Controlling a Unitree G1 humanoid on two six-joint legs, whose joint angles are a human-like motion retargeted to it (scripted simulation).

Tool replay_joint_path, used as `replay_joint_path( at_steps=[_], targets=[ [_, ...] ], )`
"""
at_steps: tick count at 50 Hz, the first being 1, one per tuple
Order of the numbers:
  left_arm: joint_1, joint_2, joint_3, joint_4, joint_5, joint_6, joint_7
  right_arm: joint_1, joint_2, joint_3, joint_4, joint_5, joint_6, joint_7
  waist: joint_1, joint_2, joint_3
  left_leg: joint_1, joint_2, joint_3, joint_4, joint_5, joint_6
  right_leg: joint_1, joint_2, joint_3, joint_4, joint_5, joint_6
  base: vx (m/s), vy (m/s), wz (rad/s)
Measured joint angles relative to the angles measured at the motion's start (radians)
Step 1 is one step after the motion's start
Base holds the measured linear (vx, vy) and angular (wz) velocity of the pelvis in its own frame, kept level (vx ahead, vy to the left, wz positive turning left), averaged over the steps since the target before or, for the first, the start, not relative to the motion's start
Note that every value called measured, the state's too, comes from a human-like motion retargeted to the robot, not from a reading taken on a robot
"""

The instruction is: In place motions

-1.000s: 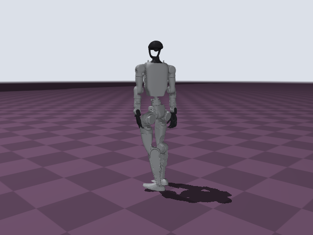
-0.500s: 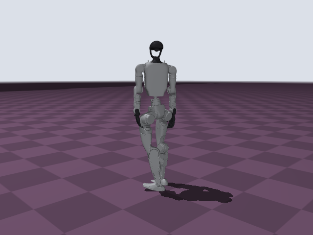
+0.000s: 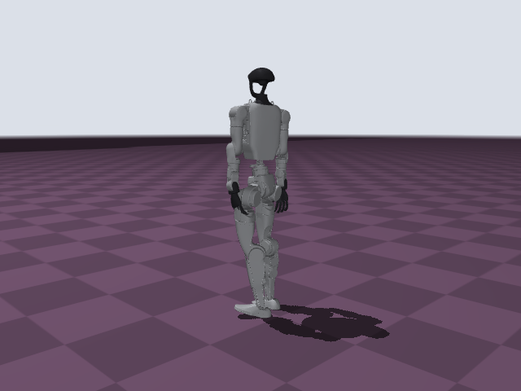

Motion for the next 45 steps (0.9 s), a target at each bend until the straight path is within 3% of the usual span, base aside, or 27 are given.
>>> replay_joint_path(
  at_steps=[18,32,45],
  targets=[
    [0.025,0.038,0.028,0.052,-0.031,-0.009,0.06,0.031,-0.002,-0.005,-0.068,0.013,-0.031,0.008,0.176,-0.087,0.016,-0.011,-0.096,-0.213,0.019,0.058,0.045,0.157,-0.083,-0.215,-0.027,-0.06,-0.011,-0.12,0.14,0.83],
    [0.03,0.017,0.08,0.103,-0.097,-0.007,0.081,0.022,0.015,0.021,-0.096,0.005,-0.041,0.014,0.212,-0.118,0.029,0.02,-0.135,-0.266,0.001,0.074,0.06,0.212,-0.095,-0.279,-0.035,-0.076,-0.012,-0.02,0.01,0.25],
    [0.012,0.016,0.048,0.086,-0.072,0.002,0.109,0.029,0.021,0.017,-0.082,-0.004,-0.035,0.016,0.341,-0.117,0.04,-0.005,-0.084,-0.015,0.012,0.073,0.073,0.149,-0.048,-0.006,-0.019,-0.042,-0.029,0.09,-0.05,-1.05]
  ],
)
